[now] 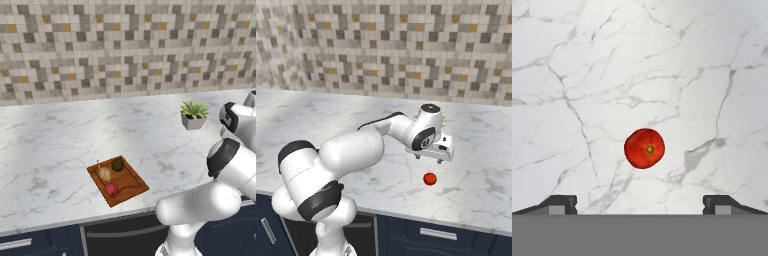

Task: Place the avocado, onion, tomato, and bell pepper on the cutting board.

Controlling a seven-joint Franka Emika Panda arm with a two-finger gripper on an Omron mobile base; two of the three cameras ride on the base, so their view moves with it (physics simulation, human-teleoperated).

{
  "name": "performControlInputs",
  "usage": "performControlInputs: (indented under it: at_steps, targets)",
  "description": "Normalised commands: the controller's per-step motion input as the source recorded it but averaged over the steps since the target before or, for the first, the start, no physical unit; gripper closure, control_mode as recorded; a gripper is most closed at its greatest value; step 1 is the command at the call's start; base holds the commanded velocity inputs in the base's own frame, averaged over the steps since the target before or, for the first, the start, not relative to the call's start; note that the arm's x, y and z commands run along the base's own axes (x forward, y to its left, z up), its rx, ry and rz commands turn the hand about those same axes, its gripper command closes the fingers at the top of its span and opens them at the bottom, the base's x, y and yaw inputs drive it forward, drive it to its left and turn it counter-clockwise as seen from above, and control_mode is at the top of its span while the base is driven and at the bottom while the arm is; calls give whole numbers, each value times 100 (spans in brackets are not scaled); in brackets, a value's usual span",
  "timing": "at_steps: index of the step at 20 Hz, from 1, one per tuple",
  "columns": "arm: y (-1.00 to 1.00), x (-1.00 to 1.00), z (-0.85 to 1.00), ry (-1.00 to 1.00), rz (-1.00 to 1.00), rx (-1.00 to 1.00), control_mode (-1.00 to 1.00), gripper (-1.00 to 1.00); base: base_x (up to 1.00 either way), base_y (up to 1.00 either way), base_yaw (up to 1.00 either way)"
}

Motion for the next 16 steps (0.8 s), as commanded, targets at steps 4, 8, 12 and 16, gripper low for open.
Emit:
performControlInputs:
  at_steps: [4, 8, 12, 16]
  targets:
    - [-1, 5, -33, 3, 0, 0, -100, -100, 0, 0, 0]
    - [0, 8, -29, 2, 0, 0, -100, -100, 0, 0, 0]
    - [0, 9, -28, 3, 0, 0, -100, -100, 0, 0, 0]
    - [0, 9, -26, 2, 0, 0, -100, -100, 0, 0, 0]
